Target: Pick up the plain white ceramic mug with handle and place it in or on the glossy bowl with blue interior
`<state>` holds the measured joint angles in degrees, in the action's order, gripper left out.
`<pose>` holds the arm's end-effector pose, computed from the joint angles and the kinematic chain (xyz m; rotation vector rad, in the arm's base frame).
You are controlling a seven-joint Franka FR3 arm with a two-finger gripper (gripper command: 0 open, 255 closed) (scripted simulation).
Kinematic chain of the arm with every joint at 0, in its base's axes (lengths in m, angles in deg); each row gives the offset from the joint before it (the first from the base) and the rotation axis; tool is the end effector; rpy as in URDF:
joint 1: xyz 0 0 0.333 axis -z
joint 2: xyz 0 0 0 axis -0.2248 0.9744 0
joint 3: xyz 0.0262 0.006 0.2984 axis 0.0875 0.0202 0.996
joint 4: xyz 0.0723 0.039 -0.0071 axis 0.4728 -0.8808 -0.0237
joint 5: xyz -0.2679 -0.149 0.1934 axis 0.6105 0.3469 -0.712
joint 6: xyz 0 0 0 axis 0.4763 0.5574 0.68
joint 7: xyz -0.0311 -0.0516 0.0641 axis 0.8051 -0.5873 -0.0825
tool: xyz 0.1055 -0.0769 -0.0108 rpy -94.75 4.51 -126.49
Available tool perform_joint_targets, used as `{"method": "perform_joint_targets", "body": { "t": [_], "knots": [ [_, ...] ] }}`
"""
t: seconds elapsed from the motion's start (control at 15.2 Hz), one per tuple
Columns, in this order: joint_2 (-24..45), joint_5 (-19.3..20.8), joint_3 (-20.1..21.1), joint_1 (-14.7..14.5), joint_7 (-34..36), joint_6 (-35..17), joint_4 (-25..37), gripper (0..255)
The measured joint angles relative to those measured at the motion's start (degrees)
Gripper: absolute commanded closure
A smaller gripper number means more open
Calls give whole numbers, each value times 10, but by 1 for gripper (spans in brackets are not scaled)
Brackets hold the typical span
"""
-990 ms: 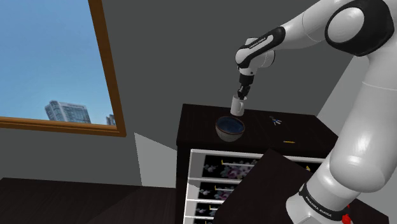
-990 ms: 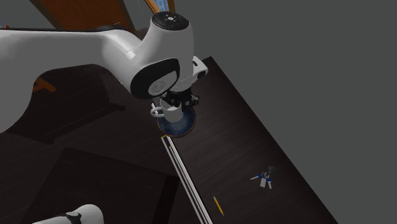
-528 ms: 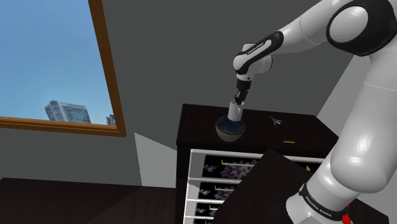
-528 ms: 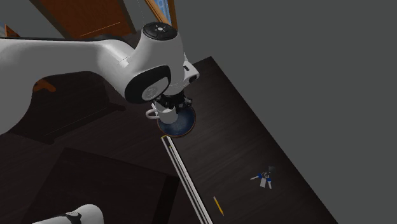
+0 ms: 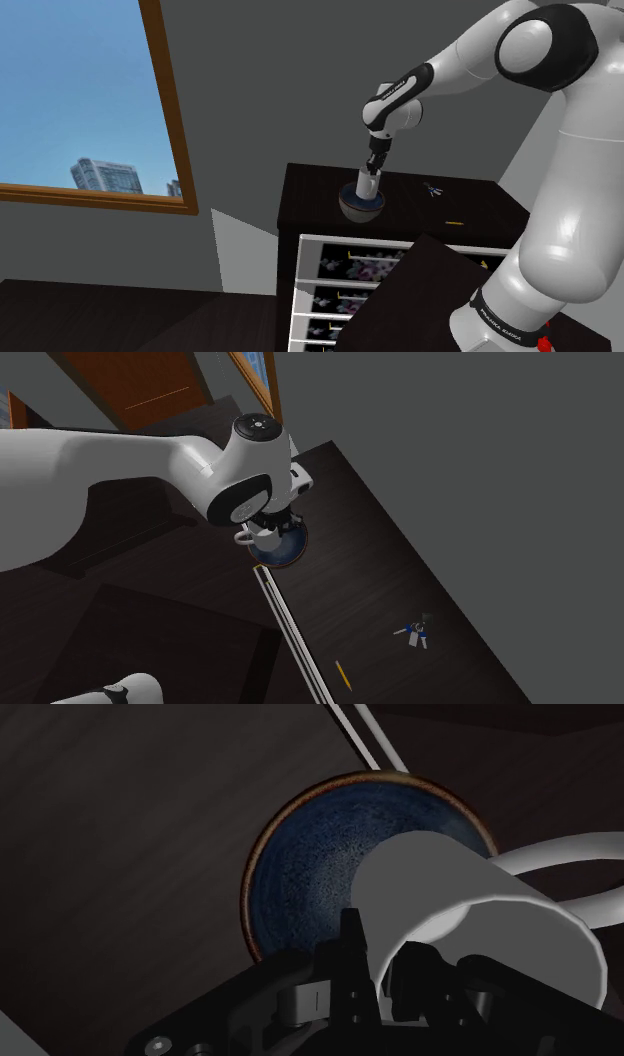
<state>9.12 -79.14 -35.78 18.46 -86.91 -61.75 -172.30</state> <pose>0.4789 -0.2289 0.2704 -3.1099 -0.1635 0.1186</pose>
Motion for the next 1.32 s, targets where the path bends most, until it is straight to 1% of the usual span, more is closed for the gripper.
{"method": "perform_joint_targets", "body": {
  "t": [0.26,0.66,0.73,1.12,1.32],
  "knots": [
    [20,-10,4,3,-7,-24,-5,255],
    [26,-13,5,4,-8,-29,-4,255],
    [26,-13,5,4,-8,-29,-4,0],
    [26,-14,5,4,-8,-29,-4,0],
    [-2,1,-1,0,1,6,5,0]
  ]
}}
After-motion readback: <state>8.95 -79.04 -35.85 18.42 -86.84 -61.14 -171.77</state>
